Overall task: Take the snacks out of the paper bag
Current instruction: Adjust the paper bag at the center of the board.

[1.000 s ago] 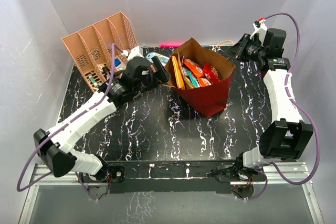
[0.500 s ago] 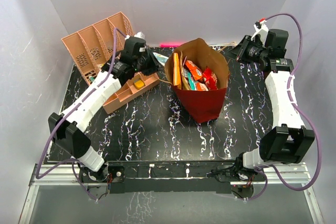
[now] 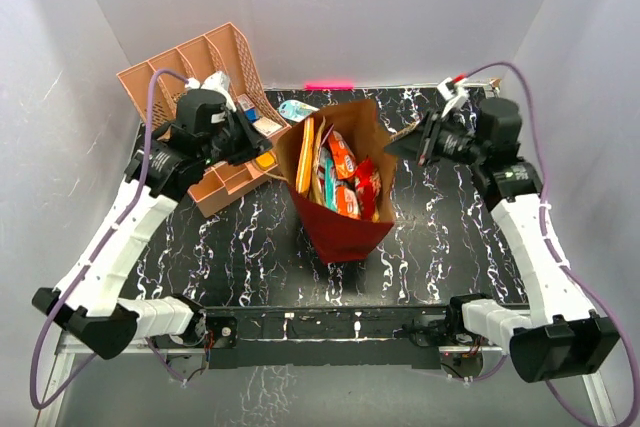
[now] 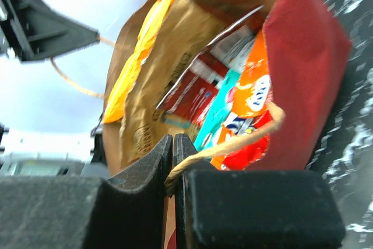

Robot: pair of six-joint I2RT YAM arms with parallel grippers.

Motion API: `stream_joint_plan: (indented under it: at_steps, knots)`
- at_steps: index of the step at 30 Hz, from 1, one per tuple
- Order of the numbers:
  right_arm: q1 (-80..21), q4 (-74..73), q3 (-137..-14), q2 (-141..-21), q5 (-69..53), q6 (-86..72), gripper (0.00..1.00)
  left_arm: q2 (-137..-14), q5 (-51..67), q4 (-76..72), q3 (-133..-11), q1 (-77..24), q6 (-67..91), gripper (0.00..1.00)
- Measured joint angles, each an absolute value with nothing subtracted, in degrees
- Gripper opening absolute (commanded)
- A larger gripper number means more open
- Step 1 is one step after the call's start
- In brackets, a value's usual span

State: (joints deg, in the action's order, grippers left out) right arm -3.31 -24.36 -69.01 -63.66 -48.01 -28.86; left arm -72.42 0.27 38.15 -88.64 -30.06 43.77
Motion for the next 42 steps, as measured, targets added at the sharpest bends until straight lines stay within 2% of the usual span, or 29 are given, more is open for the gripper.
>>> stream_joint_plan:
  at_steps: [5,10,15,20,27,32,36,39,42]
  knots:
    - [-15.03,-22.48,-63.46,-63.94,-46.00,-30.96,0.09,-69.65,-7.84,48.12,-88.86,-29.76,40.77,0.00]
    - [-28.23,-20.10,-63.64,-67.61,-40.53,-33.78,0.09,-69.58,-15.18,56.07,-96.16,-29.41,36.95,0.00]
    - [-37.56,-16.03,-63.94,-68.86,-37.85,-37.17,0.09,-65.71,-20.64,56.25,-100.51,-29.23,32.49,0.00]
    - [-41.30,-10.20,-60.16,-68.93,-35.38,-39.53,0.11,-55.31,-20.43,50.39,-91.02,-28.75,30.44,0.00]
    - [-41.63,-13.04,-52.62,-66.92,-35.07,-38.98,0.15,-49.47,-8.16,40.12,-75.85,-28.73,29.56,0.00]
    - [-41.63,-17.54,-51.05,-62.98,-33.58,-36.47,0.28,-47.94,-1.89,33.45,-70.26,-28.71,30.35,0.00]
    - [-41.95,-24.23,-52.18,-61.52,-27.40,-32.38,0.48,-47.37,-0.27,30.63,-69.47,-28.71,31.00,0.00]
    - [-42.00,-31.03,-55.18,-61.47,-19.16,-28.42,0.66,-48.25,1.04,29.67,-69.49,-28.71,31.09,0.00]
    - [-42.00,-36.32,-58.67,-60.55,-9.96,-24.43,0.80,-49.21,2.72,28.42,-69.52,-28.71,31.09,0.00]
